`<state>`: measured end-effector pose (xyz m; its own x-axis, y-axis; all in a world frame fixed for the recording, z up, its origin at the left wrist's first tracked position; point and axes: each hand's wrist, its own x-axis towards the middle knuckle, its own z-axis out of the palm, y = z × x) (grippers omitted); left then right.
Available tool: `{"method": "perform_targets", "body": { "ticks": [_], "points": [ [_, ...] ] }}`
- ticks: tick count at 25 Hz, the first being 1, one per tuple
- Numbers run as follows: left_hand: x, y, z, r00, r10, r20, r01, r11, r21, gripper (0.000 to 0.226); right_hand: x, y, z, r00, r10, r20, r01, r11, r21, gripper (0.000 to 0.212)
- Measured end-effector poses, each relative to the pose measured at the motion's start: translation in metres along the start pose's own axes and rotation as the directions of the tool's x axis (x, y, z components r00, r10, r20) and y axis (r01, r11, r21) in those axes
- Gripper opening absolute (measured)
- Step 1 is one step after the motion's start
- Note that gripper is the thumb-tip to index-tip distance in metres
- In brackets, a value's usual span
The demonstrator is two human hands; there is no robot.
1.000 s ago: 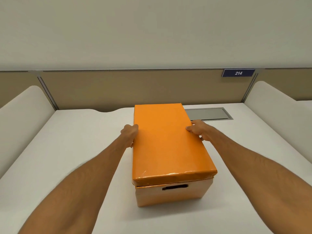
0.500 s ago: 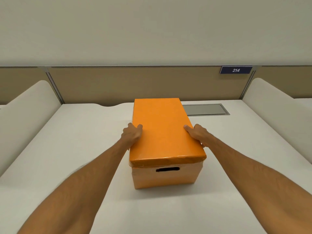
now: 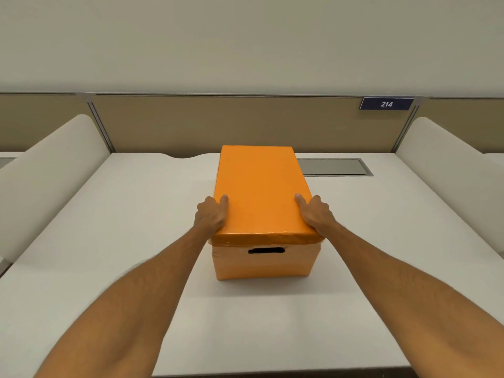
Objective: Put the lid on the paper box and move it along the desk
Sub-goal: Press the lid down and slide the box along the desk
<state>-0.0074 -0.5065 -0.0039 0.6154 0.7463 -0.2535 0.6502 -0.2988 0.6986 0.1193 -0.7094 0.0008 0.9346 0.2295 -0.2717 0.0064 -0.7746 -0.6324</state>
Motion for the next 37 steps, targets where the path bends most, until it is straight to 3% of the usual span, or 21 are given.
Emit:
{"method": "perform_targets", "body": {
  "ticks": [7, 12, 16, 21, 24, 29, 37],
  "points": [
    [0.002, -0.014, -0.001, 0.995, 0.069, 0.078, -0.073, 0.997, 0.038, 0.065, -0.001, 0.009, 0.006, 0.999, -0.032, -0.009, 0.031, 0.994, -0.108, 0.072],
    [0.0, -0.026, 0.008, 0.988, 0.15, -0.04, -0.146, 0.986, 0.081, 0.063, 0.001, 0.017, 0.017, 0.997, -0.044, -0.063, 0.039, 0.996, -0.079, 0.069],
    [0.001, -0.028, 0.01, 0.985, 0.167, -0.044, -0.163, 0.984, 0.078, 0.064, 0.003, 0.019, 0.019, 0.995, -0.056, -0.082, 0.05, 0.996, -0.071, 0.069],
    [0.015, -0.016, -0.003, 0.981, 0.181, 0.066, -0.191, 0.958, 0.212, 0.067, 0.008, 0.014, 0.012, 0.99, -0.042, -0.132, 0.022, 0.989, -0.145, 0.071],
    [0.031, 0.007, -0.008, 0.957, 0.288, 0.039, -0.282, 0.89, 0.359, 0.069, 0.023, -0.007, 0.004, 0.968, -0.169, -0.184, 0.124, 0.964, -0.234, 0.07],
    [0.061, 0.046, -0.005, 0.896, 0.429, 0.11, -0.424, 0.761, 0.491, 0.063, 0.059, -0.05, 0.007, 0.928, -0.373, -0.017, 0.334, 0.848, -0.41, 0.065],
    [0.09, 0.059, 0.011, 0.892, 0.386, 0.237, -0.45, 0.698, 0.557, 0.075, 0.084, -0.077, 0.023, 0.933, -0.338, 0.122, 0.353, 0.794, -0.495, 0.076]
  ]
}}
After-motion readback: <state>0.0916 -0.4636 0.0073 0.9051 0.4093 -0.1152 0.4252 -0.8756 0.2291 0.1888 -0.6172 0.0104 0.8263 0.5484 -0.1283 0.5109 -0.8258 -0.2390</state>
